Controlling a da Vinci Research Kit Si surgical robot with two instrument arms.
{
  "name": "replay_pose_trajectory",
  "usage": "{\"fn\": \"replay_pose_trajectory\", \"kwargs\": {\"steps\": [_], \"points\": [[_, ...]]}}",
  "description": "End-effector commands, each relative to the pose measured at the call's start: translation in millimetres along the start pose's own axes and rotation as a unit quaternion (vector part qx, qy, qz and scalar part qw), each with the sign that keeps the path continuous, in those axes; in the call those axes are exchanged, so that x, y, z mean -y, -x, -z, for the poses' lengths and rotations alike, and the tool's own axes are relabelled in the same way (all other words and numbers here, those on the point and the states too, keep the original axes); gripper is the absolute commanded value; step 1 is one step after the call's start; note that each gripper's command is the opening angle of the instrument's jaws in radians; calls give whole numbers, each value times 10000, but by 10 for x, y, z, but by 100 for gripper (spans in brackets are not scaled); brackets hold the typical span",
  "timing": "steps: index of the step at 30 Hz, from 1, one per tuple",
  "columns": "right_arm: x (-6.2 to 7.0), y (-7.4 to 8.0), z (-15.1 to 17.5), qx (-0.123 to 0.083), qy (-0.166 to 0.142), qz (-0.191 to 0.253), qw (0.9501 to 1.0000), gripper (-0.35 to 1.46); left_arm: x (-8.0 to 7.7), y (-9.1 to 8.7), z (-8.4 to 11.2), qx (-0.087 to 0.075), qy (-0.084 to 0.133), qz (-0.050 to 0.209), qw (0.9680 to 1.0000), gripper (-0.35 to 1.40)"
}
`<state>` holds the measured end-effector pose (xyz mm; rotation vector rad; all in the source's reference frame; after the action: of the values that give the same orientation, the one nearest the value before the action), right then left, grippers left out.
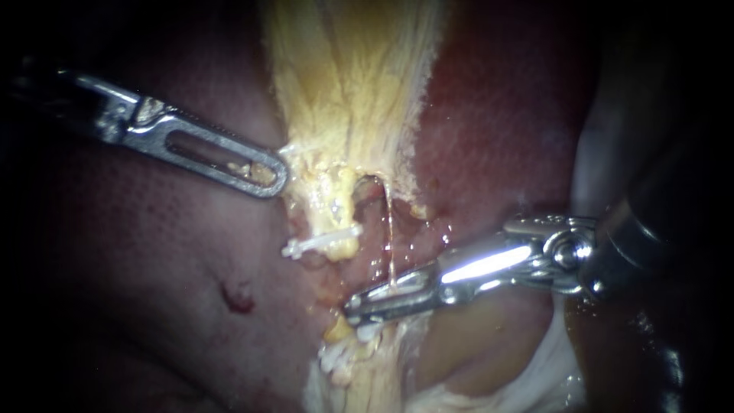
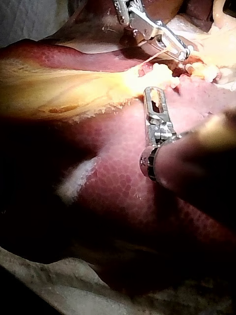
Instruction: Going back second clip right tube
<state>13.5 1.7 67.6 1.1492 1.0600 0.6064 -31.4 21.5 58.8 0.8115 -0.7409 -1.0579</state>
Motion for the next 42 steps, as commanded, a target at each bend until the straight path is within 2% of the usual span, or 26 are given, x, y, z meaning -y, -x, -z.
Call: {"fn": "replay_pose_trajectory", "kwargs": {"steps": [1, 7, 10, 12, 14, 22, 25, 34, 38, 42], "points": [[0, 0, 0, 2, 0, -1, 10000, -35, 0, 0, 0, 2, 2, 2, 10000, -35], [-1, 1, -1, 25, -27, 3, 10000, -31, 0, -1, -1, 2, 4, 0, 10000, -35], [-1, 4, -3, 27, -19, 16, 10000, 26, 0, -1, 0, 2, 3, 0, 10000, -35], [-2, 6, -5, -70, 115, 85, 9999, 41, 0, -1, 0, 2, 3, 0, 10000, -35], [-1, 8, -6, -146, 222, 177, 9995, 45, 0, -1, -1, 2, 3, 0, 10000, -35], [-4, 6, -8, -306, 498, 754, 9954, 49, 0, -1, 0, 2, 3, 0, 10000, -35], [-9, 6, -7, -395, 700, 1138, 9903, 50, 0, -1, -1, 3, 4, 0, 10000, -35], [-30, 16, 0, -493, 1092, 1838, 9756, 50, -1, -1, -2, 15, 18, -2, 10000, -35], [-33, 19, 5, -499, 1180, 2045, 9704, 50, -1, -2, -2, 16, 19, -3, 10000, -35], [-30, 22, 14, -484, 1213, 2237, 9659, 50, -1, -2, -2, 6, 9, -4, 10000, -35]]}}
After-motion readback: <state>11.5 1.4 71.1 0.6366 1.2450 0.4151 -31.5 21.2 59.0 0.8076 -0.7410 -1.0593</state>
